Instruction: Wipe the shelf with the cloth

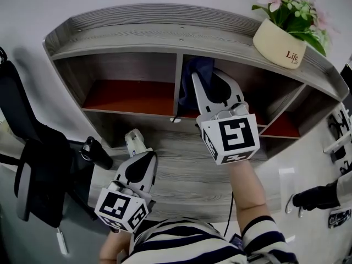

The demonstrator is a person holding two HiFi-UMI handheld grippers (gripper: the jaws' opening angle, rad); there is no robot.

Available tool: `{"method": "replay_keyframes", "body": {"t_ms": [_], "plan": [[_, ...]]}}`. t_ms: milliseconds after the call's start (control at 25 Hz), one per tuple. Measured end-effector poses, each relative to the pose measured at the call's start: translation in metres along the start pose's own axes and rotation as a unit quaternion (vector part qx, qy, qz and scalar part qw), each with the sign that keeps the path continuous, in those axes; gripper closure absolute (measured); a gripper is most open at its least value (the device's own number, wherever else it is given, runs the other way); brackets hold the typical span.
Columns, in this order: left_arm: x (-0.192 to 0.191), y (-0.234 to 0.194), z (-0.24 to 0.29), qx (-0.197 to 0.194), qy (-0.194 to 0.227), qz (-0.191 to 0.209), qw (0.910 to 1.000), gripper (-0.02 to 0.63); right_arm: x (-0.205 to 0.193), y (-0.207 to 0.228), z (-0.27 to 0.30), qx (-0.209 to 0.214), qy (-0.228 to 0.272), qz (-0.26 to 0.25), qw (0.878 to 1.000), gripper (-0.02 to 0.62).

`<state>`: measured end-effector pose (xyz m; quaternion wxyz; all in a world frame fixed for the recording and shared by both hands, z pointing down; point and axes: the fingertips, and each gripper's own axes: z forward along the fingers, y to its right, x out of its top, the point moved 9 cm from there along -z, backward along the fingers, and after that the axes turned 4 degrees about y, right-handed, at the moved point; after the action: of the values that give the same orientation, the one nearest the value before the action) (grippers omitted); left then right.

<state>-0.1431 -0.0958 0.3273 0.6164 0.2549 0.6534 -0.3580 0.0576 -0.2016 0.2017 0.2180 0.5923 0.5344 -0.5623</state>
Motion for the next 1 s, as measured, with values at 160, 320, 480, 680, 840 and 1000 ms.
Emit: {"method": "replay_keyframes", "body": {"t_ms": [160,320,480,680,840,1000], "plan": [[0.0,-0.002,-0.003,0.008,0.002,0.0,1.0,0.583,-0.002,-0.005,0.008,0.012,-0.001,-0.014,1.0,0.529],[0.0,-0.004,-0.004,0.01,0.004,0.002,0.9999,0.584,0.0,-0.009,0.017,0.016,-0.004,-0.035,0.999,0.529],[0.001,-0.006,-0.004,0.012,0.005,-0.001,0.9999,0.583,-0.003,-0.007,0.026,0.016,-0.015,-0.059,0.998,0.529],[0.0,-0.007,-0.002,0.012,0.005,-0.005,0.9999,0.584,-0.007,-0.003,0.034,0.03,-0.034,-0.064,0.997,0.529],[-0.001,-0.008,0.0,0.007,0.005,-0.005,1.0,0.583,-0.009,-0.002,0.037,0.05,-0.061,-0.081,0.994,0.529],[-0.001,-0.007,0.002,0.003,0.005,-0.007,1.0,0.583,-0.013,-0.004,0.037,0.072,-0.092,-0.105,0.988,0.529]]}}
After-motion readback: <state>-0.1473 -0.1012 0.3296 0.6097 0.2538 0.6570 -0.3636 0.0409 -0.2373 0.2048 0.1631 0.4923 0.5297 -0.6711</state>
